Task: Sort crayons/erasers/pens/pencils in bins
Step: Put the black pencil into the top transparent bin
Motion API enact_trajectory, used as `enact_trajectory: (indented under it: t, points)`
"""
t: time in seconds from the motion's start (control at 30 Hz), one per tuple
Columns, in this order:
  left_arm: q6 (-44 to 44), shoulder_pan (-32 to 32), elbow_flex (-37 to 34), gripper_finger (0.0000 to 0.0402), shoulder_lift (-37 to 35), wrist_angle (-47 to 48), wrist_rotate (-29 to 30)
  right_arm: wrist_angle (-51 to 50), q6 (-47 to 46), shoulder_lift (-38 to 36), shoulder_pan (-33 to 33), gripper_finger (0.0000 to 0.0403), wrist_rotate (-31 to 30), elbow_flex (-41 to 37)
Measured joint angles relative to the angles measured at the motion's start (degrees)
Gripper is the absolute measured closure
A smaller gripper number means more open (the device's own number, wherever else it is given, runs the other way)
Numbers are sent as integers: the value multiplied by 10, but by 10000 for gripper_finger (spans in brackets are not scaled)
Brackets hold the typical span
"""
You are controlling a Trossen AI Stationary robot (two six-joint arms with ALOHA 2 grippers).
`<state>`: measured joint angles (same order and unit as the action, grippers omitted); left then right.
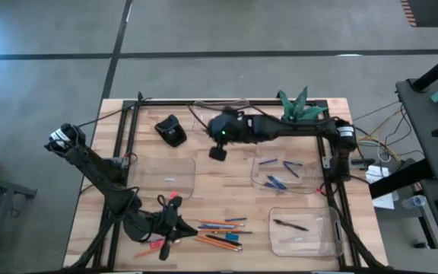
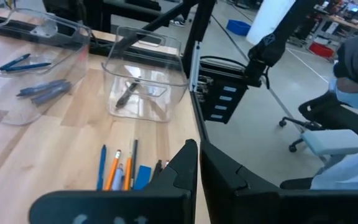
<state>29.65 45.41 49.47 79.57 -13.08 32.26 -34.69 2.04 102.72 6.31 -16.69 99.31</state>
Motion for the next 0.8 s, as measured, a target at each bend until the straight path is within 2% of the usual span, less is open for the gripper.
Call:
enact_trajectory:
  t: [0.13,0.2,0.47,0.8]
  points:
    - [0,-1,-2,400,0,3,-2,83,70,18,31,395,-49,-21]
    - [0,-1,-2,400,0,4,-3,103,80,30,49,395,-54,-31]
    - [1,0,-2,400,1,6,-19,112,65,87,114,395,-59,-64]
    - [1,-1,-2,400,1,17,-23,91,66,136,138,394,-54,-54]
